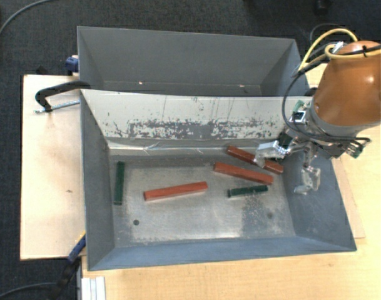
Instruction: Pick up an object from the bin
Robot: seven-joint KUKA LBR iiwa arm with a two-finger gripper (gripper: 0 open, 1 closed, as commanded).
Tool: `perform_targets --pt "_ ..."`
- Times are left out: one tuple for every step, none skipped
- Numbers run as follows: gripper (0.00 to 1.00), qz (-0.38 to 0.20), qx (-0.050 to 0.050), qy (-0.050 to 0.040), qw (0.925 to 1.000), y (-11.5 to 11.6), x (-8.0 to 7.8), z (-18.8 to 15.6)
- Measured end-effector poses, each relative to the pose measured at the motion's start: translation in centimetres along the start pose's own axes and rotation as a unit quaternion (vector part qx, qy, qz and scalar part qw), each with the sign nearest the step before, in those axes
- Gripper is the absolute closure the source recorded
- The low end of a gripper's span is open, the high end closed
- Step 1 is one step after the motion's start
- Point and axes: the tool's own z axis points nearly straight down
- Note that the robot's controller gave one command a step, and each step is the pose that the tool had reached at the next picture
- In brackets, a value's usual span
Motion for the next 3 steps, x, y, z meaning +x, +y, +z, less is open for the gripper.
perform_targets --pt "0.0 -0.026 -0.004 0.0017 0.9997 2.3 -4.8 12.6" --pt "1.0 -0.024 -0.001 0.0005 0.9997 2.0 -4.7 12.2" --pt "1.0 -0.013 0.001 -0.0006 0.9999 1.9 -6.5 -1.3"
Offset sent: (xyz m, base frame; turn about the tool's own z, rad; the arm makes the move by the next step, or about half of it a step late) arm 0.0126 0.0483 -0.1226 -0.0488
